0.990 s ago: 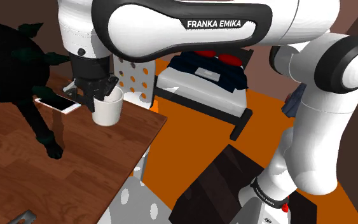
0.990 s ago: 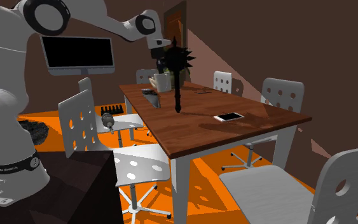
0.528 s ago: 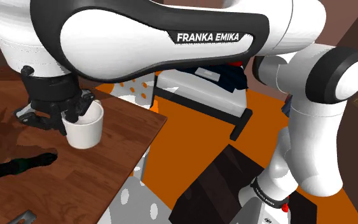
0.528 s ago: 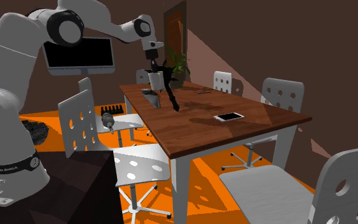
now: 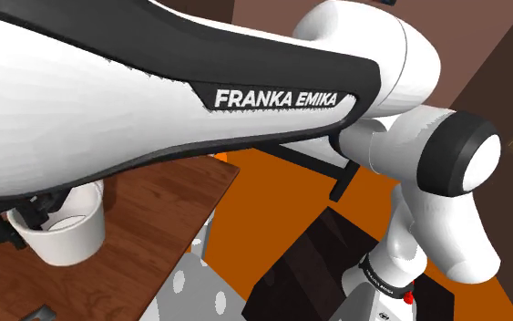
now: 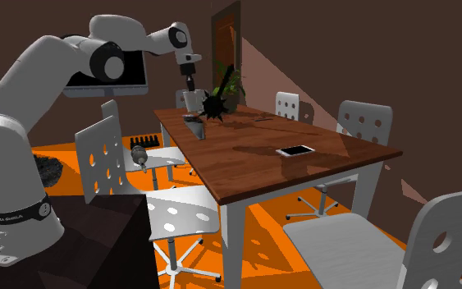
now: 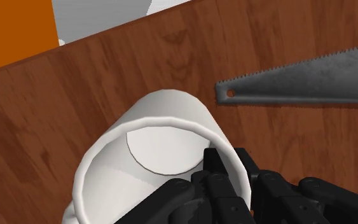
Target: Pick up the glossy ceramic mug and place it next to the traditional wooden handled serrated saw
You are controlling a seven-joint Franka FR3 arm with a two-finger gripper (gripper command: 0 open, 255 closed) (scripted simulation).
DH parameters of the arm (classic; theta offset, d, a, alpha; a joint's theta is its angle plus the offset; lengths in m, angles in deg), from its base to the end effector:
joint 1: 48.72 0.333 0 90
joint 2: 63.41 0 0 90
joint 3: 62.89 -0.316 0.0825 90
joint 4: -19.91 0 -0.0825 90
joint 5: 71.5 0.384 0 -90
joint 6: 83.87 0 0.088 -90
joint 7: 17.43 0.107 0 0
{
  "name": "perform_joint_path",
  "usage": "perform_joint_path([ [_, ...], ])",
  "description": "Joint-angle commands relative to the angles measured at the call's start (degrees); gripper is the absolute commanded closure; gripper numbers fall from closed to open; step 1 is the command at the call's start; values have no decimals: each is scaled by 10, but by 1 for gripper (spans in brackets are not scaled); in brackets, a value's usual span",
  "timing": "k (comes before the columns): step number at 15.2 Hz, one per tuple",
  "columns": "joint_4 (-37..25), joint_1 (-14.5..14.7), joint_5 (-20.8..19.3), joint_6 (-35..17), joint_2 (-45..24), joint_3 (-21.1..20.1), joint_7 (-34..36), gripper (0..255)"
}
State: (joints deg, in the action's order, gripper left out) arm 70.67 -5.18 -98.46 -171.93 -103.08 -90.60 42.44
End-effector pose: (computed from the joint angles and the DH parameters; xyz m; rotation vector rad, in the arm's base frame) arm 0.4001 0.6112 0.5231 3.0651 0.1178 0.2404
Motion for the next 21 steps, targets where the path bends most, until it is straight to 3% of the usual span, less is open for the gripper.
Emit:
perform_joint_path([
  [1,-19,13,-5,3,-17,3,6,255],
  [10,97,-17,0,-81,7,-3,28,255],
  [21,182,-34,-7,-162,6,-1,50,255],
])
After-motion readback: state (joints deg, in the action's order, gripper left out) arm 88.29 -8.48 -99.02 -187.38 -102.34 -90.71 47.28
